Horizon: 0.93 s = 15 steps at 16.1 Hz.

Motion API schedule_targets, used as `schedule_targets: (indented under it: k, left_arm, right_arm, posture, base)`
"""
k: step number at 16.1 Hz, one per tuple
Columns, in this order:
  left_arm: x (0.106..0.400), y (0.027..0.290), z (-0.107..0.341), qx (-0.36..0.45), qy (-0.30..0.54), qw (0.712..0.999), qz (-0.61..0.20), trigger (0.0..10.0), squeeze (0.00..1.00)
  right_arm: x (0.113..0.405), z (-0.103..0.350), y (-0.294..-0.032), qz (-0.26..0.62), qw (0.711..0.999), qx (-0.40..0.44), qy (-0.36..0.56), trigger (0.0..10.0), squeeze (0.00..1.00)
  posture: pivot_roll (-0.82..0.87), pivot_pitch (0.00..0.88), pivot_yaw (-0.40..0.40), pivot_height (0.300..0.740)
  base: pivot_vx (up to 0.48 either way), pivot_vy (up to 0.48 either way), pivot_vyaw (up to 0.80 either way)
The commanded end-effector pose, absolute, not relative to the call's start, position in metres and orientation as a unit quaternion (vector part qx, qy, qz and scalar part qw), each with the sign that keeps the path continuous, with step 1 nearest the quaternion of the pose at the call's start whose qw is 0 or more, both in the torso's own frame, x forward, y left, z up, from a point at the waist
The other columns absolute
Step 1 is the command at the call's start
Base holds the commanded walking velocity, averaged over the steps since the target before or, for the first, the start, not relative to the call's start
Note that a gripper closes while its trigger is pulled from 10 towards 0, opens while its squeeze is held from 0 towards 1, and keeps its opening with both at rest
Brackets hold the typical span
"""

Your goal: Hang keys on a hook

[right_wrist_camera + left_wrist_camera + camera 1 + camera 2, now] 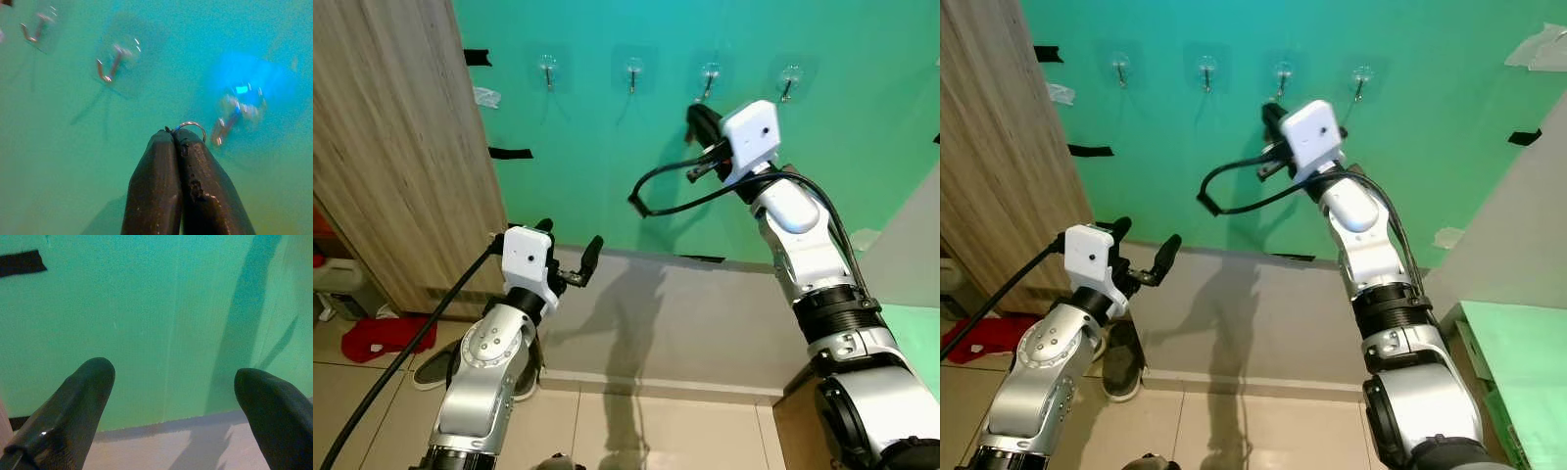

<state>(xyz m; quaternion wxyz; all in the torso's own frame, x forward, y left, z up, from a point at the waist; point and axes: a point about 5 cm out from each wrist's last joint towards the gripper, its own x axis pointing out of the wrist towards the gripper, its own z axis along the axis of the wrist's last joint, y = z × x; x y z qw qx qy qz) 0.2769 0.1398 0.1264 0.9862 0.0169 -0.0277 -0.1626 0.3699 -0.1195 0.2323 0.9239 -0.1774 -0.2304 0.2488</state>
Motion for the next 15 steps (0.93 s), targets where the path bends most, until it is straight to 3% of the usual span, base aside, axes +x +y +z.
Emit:
schedule_targets:
  k: [1,5,15]
  left_arm:
    - [0.279,0.137,0.127,0.019,-0.026,0.985,-0.169,10.0,0.0]
    - [0.278,0.136,0.127,0.018,-0.027,0.985,-0.17,10.0,0.0]
    - [0.276,0.138,0.126,0.018,-0.024,0.985,-0.168,10.0,0.0]
  right_arm:
    - [0.365,0.238,-0.12,0.25,0.913,-0.199,-0.254,0.0,0.0]
    - [0.363,0.247,-0.118,0.241,0.9,-0.227,-0.284,0.0,0.0]
    - [0.376,0.243,-0.13,0.213,0.927,-0.18,-0.25,0.0,0.0]
  posture:
    - [0.13,0.0,-0.032,0.74]
    - [0.13,0.0,-0.032,0.74]
    - [0.14,0.0,-0.031,0.74]
  base:
    - [0.0,0.0,0.0]
    - [0.0,0.0,0.0]
    - [0.0,0.0,0.0]
